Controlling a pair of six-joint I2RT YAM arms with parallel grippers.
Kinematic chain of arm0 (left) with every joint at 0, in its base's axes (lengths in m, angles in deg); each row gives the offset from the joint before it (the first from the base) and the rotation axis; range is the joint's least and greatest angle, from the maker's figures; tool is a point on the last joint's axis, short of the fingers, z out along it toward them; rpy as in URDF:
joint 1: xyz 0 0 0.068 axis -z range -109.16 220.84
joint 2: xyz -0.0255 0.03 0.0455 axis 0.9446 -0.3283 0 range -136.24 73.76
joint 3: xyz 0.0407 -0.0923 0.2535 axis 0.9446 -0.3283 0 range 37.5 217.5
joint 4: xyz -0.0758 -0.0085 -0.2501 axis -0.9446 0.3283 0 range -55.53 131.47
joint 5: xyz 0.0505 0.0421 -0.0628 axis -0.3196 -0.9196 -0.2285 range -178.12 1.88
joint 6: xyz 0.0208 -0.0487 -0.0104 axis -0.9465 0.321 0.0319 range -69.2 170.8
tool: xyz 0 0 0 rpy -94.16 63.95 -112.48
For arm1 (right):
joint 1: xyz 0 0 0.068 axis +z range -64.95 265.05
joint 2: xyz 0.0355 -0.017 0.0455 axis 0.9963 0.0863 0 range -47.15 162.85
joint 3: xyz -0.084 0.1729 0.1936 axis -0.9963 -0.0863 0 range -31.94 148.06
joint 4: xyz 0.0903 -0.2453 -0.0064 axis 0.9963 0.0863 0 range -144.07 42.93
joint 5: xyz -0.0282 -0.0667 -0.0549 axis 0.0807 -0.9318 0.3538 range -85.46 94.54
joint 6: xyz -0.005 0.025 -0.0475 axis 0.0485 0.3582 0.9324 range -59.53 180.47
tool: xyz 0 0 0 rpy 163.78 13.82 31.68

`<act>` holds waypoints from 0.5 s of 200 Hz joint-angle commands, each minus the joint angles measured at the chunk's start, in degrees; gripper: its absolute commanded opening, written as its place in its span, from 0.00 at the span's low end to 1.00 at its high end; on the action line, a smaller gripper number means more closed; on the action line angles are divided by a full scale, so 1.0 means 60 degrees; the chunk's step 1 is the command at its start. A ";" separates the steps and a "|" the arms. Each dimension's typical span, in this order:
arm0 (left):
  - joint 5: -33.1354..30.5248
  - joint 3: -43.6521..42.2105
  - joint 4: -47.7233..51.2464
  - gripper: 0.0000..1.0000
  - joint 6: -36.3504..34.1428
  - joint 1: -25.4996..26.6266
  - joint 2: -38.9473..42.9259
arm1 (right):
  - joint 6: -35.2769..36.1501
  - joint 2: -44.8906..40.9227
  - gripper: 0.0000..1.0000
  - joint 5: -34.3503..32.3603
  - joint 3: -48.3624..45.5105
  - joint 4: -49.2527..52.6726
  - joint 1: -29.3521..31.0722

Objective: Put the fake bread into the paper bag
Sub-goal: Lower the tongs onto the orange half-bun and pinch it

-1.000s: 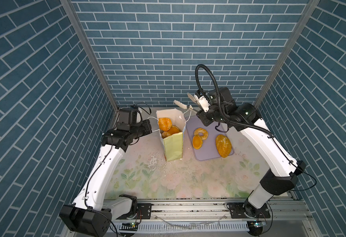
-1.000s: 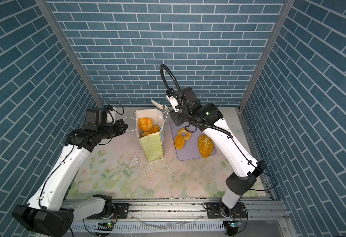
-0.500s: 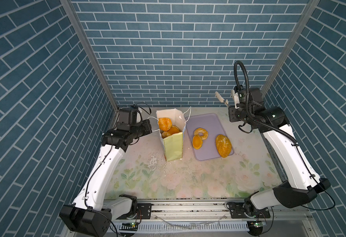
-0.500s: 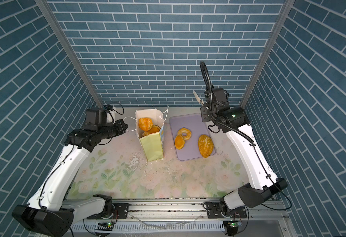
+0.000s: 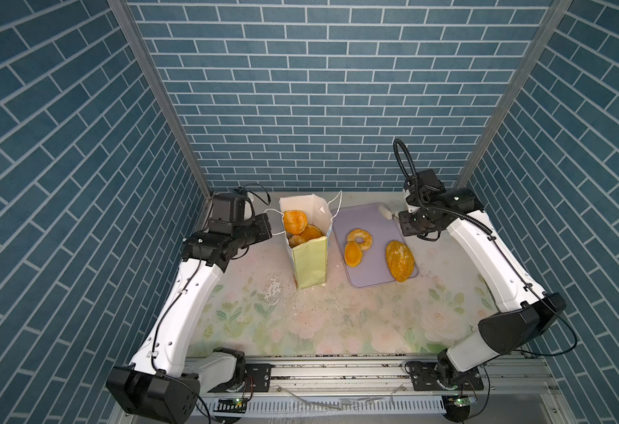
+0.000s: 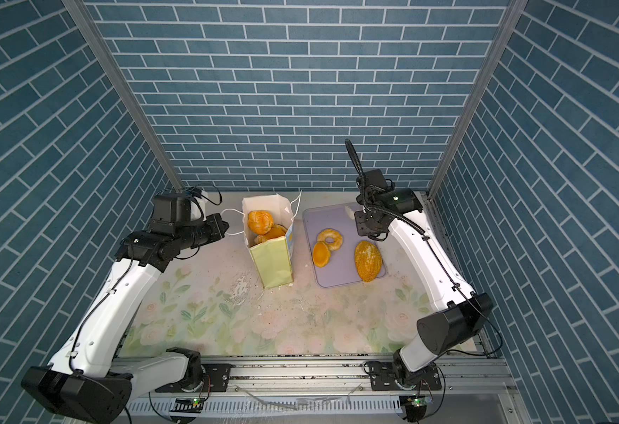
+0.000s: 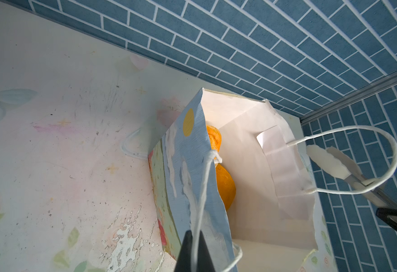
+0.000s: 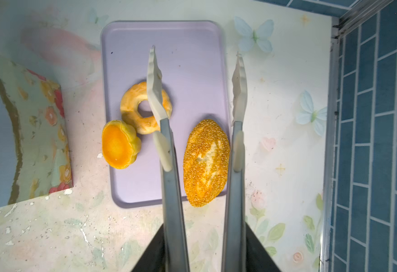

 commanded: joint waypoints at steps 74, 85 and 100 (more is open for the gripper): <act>-0.0038 -0.0039 0.0007 0.00 -0.0024 0.0053 0.0166 | -0.0053 0.0794 0.45 0.2529 -0.0297 0.0261 0.0171; -0.0038 -0.0036 0.0002 0.00 -0.0030 0.0050 0.0167 | 0.0010 0.0930 0.45 0.2783 -0.0319 0.0333 0.0239; -0.0038 -0.0040 -0.0005 0.00 -0.0023 0.0059 0.0162 | 0.0041 0.1080 0.45 0.2980 -0.0426 0.0367 0.0371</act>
